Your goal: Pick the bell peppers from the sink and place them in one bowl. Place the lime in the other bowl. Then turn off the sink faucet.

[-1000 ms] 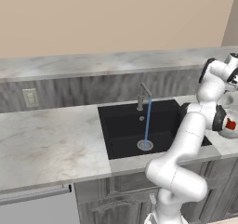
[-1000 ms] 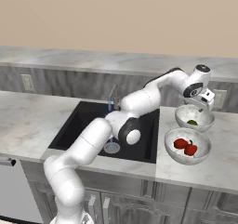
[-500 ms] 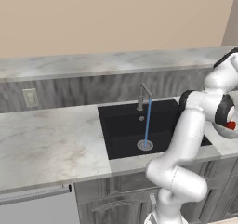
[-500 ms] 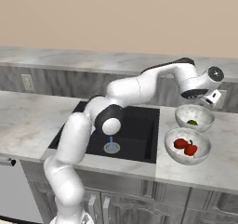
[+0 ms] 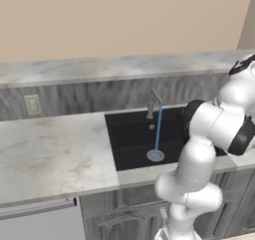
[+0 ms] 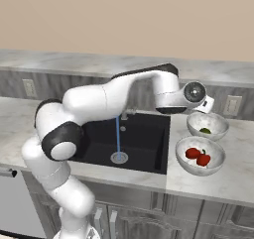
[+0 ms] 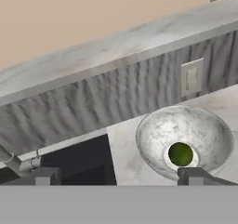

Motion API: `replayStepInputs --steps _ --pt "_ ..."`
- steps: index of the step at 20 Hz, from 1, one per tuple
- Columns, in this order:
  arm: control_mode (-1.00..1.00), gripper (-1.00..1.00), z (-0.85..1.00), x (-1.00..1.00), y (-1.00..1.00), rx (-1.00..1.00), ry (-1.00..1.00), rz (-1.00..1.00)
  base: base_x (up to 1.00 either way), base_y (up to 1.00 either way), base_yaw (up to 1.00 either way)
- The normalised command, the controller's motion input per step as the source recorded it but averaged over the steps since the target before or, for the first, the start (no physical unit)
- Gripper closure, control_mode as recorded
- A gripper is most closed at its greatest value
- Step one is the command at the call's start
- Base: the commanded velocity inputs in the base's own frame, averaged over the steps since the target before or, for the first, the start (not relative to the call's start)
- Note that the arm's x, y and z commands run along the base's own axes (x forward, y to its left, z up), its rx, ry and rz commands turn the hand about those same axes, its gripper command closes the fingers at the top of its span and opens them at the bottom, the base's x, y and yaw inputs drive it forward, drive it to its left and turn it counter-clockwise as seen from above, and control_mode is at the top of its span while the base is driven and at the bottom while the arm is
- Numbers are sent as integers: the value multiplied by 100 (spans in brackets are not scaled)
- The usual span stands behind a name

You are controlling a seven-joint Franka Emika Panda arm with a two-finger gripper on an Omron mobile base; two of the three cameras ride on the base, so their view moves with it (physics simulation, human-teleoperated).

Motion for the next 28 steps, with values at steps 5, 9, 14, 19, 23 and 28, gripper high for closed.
replayStepInputs --steps 5,9,14,19,23,28 --pt "-100 -100 86 -31 67 -23 0 15 0 0 0" --pt "-100 -100 33 -35 60 -21 -1 28 0 0 0" --pt "-100 -100 1 -28 57 -13 -1 39 0 0 0" --pt "-100 -100 -1 0 32 -5 -6 53 0 0 0" --pt "-100 -100 0 -1 31 -12 -9 51 0 0 0" --pt "-100 -100 -6 -5 29 -14 -31 33 0 0 0"
